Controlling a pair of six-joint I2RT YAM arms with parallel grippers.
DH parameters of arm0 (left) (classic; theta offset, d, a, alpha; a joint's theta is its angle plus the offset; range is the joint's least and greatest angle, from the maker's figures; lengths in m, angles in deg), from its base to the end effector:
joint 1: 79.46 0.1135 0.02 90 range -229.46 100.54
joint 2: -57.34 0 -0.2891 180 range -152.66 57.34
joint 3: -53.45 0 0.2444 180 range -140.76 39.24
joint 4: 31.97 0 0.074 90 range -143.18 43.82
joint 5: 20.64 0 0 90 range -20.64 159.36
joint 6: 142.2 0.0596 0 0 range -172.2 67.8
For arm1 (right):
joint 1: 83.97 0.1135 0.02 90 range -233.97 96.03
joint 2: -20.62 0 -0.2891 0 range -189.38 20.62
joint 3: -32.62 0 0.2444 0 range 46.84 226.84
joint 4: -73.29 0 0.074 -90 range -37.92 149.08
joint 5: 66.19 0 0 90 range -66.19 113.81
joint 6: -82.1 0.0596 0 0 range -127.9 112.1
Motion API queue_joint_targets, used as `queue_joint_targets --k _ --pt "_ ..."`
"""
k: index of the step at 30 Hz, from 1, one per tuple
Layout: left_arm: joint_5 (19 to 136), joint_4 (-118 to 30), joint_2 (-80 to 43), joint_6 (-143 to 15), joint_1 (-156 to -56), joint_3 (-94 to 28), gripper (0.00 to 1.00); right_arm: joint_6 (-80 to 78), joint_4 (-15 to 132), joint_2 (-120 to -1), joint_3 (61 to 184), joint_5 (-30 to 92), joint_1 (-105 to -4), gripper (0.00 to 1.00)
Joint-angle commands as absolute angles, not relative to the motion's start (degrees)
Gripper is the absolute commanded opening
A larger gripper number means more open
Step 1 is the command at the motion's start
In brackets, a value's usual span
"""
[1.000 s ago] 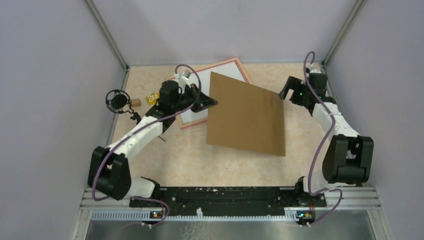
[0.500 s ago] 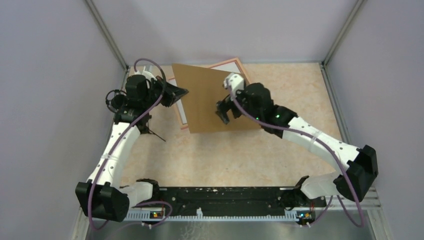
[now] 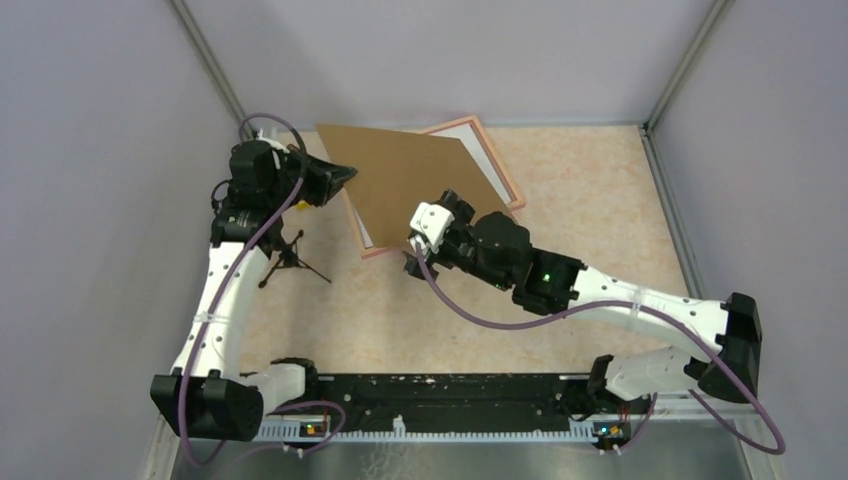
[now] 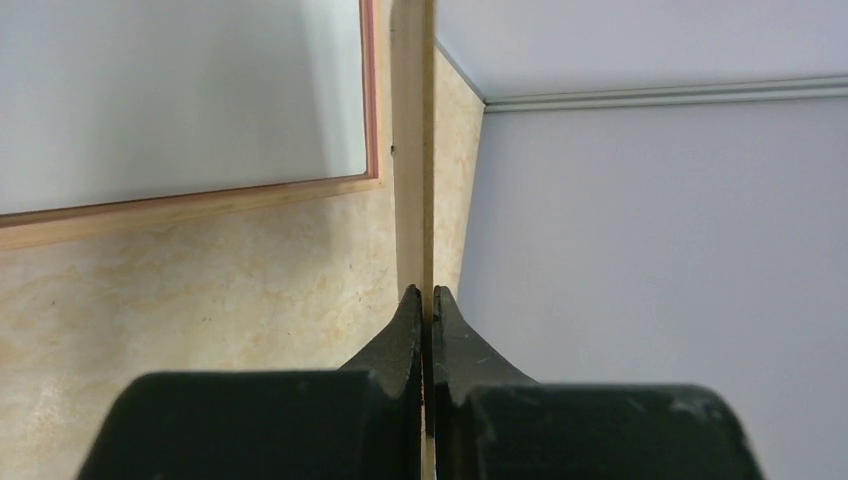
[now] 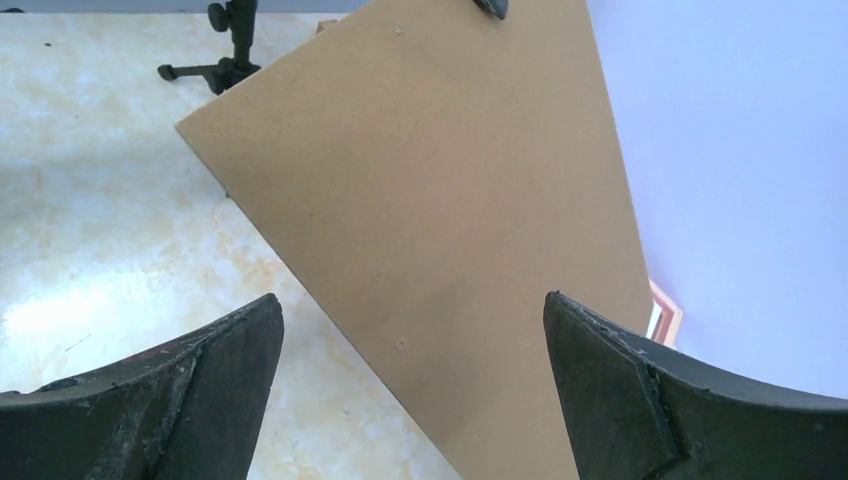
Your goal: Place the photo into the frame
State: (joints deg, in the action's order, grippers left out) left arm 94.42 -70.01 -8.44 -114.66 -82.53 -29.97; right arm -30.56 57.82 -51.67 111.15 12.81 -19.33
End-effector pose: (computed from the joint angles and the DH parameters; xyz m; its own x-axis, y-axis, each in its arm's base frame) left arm 0.2526 -0.0388 0.4066 -0.5555 -0.7746 -0.3025 -0.1029 0.4250 -0.8993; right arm 0.1413 0.2715 0.3942 0.2473 -0.3613 -0.8991 -0.7706 0.4892 -0.4085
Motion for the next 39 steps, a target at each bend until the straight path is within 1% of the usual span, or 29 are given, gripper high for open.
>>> queue_joint_targets --k 1,5,10,12,15,21,28,36,38,39 --pt "95.2 -65.7 -6.2 -119.8 -81.4 -34.7 0.0 -36.2 62.4 -49.0 108.8 10.9 -17.0 0.99" --pt "94.4 -66.7 -6.1 -119.9 -80.7 -35.9 0.0 -38.0 62.4 -48.9 108.2 10.0 -16.0 0.99" --pt "94.6 -67.9 -6.0 -119.5 -80.5 -36.9 0.0 -41.9 69.6 -50.6 105.9 -2.3 -14.6 0.98" --pt "94.2 -68.7 -5.7 -119.4 -80.4 -37.2 0.0 -43.8 73.5 -51.1 104.6 -7.2 -14.3 0.92" --pt "93.7 -70.2 -5.7 -119.6 -80.4 -37.7 0.0 -45.2 75.2 -51.2 103.2 -7.7 -14.2 0.83" --pt "94.1 -74.0 -6.4 -121.6 -80.4 -39.7 0.0 -47.0 76.8 -53.9 102.6 -8.5 -14.3 0.78" --pt "93.7 -75.2 -5.7 -121.5 -80.4 -40.0 0.0 -48.7 78.8 -57.0 102.3 -10.9 -14.3 0.68" --pt "93.3 -76.9 -4.6 -121.6 -80.4 -40.4 0.0 -49.0 79.5 -58.1 103.1 -12.0 -14.4 0.45" --pt "93.5 -76.7 -4.3 -121.6 -80.4 -39.9 0.0 -48.9 78.8 -58.1 103.7 -12.1 -14.3 0.37" --pt "93.8 -76.5 -4.3 -121.7 -80.4 -39.6 0.0 -48.7 78.4 -57.9 103.9 -12.1 -14.4 0.31"
